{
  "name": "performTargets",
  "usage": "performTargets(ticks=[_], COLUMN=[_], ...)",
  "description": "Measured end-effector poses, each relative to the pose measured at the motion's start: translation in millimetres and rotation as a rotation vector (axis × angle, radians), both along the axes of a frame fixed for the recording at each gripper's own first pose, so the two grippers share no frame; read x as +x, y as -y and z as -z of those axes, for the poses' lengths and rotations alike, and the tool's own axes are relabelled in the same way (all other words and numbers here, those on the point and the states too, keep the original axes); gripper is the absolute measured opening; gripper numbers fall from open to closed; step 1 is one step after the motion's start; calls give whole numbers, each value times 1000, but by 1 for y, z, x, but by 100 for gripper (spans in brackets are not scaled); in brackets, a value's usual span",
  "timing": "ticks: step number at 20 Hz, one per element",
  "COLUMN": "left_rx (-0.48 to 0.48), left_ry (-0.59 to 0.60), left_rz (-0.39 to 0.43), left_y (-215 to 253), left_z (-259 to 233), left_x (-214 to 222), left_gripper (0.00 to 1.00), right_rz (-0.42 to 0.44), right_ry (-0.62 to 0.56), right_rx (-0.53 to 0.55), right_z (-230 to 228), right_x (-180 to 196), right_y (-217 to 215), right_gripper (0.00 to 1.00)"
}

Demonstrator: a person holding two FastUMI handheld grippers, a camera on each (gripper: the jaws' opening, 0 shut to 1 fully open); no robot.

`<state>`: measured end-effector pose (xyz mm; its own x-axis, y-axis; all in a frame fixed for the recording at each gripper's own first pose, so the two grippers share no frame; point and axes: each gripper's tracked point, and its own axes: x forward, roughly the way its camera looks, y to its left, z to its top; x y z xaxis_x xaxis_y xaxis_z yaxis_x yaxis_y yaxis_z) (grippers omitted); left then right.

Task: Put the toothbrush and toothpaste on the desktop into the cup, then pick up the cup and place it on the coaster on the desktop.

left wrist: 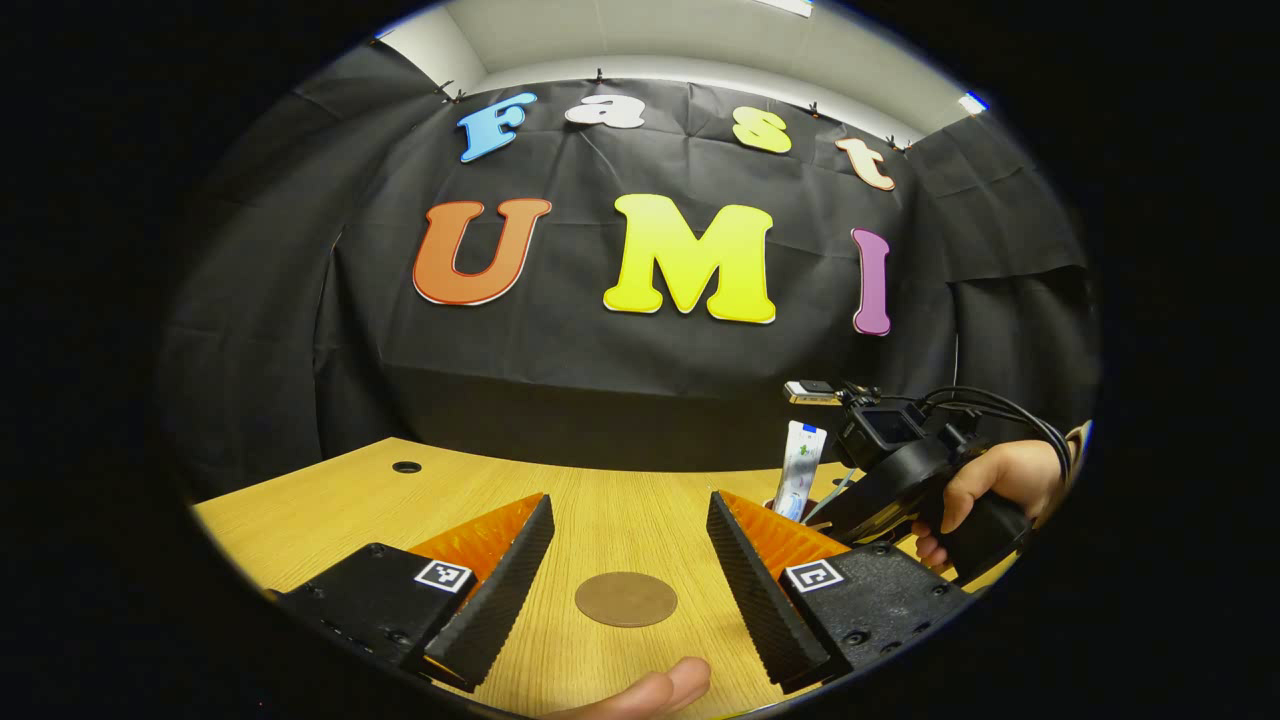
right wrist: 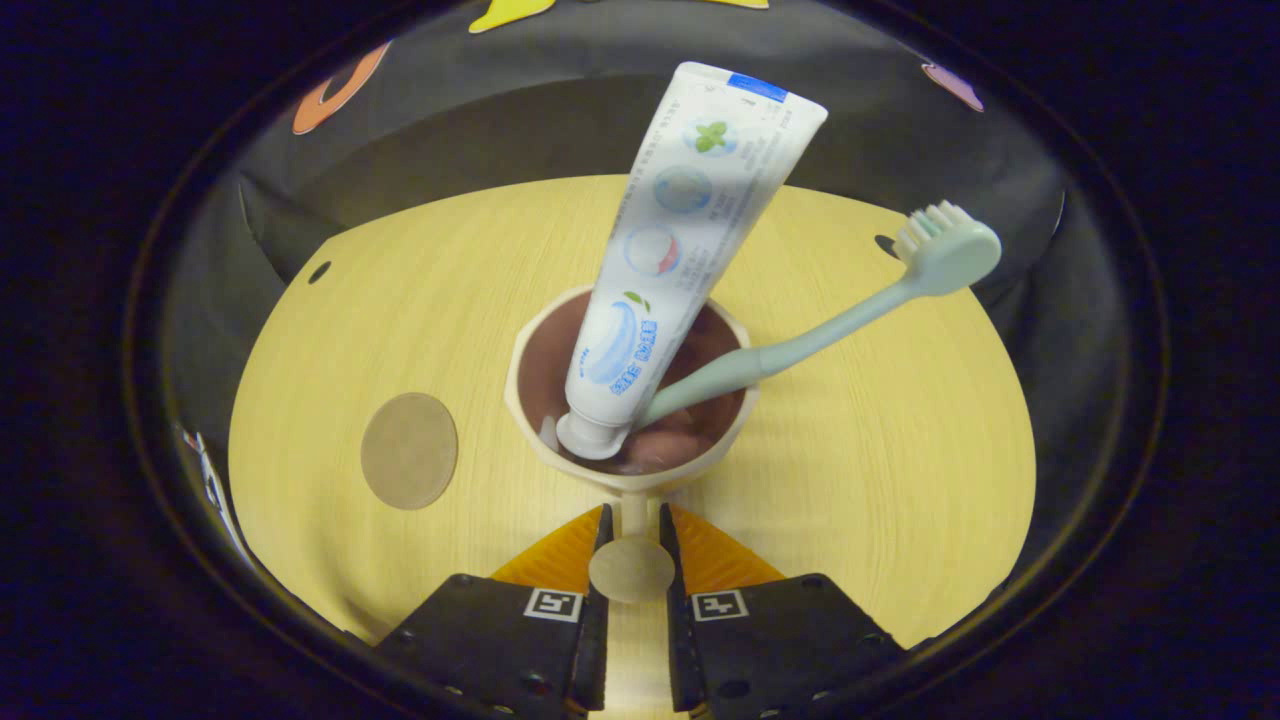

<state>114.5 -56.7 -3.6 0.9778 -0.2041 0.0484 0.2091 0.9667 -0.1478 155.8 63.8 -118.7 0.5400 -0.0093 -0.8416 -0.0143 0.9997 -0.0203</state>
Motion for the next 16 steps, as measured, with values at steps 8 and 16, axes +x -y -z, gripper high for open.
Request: performTargets(ticks=[8,16], left_rx=[-2,0], left_ry=[4,-5], left_rz=[3,-2], left_y=[1,0], left_z=[-1,1], left_x=[-1,0], left_gripper=[98,98], right_rz=[-20,-56], right_ry=[72,95], right_rx=[-21,30], right_z=[-16,-23], right_x=[-12,-17], right_y=[1,2], right_gripper=[6,6])
